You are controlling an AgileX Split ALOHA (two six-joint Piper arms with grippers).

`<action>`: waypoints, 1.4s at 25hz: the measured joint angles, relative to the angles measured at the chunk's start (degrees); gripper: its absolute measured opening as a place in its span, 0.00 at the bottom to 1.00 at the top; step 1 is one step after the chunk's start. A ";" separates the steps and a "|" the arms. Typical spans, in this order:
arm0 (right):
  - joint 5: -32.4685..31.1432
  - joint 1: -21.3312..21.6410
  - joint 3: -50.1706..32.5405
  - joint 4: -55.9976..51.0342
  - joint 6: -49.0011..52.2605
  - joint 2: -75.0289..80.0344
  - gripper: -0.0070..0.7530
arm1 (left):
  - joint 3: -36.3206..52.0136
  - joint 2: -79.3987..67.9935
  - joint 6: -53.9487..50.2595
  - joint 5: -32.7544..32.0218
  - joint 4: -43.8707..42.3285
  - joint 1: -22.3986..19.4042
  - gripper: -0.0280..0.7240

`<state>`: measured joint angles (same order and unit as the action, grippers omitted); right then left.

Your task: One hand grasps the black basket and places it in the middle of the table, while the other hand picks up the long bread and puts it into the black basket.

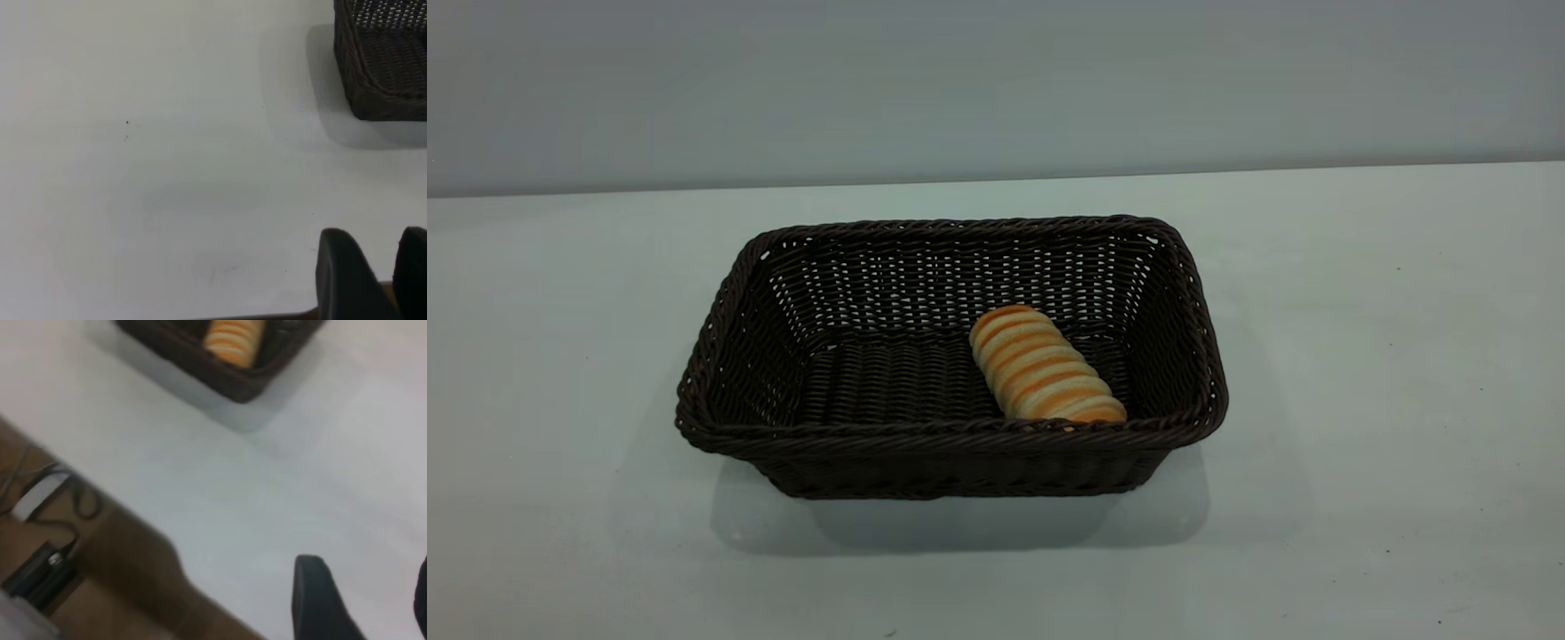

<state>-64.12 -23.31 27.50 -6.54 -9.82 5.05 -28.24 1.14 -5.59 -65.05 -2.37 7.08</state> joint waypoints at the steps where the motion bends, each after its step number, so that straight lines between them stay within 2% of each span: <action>1: 0.00 2.16 0.00 0.00 0.00 0.00 0.45 | 0.00 0.00 0.00 0.00 0.00 0.00 0.38; 4: 0.00 7.67 0.00 -0.06 0.00 0.00 0.45 | 0.00 0.00 0.00 0.00 0.00 0.00 0.38; 10: -0.01 21.70 0.00 -0.11 0.00 0.00 0.45 | 0.00 0.00 0.00 -0.04 0.00 0.00 0.38; 15: -0.01 28.77 0.00 -0.11 0.00 0.00 0.45 | 0.00 0.00 0.00 -0.04 0.00 0.00 0.38; 18: -0.01 30.18 0.00 -0.15 0.00 0.00 0.45 | 0.00 0.00 0.00 -0.04 0.00 0.00 0.38; 35: -0.01 30.36 0.00 -0.15 0.01 0.00 0.45 | 0.00 0.00 0.00 -0.04 0.00 0.00 0.38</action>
<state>-64.13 7.05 27.50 -6.69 -9.81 5.05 -28.24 1.14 -5.59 -65.10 -2.37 7.08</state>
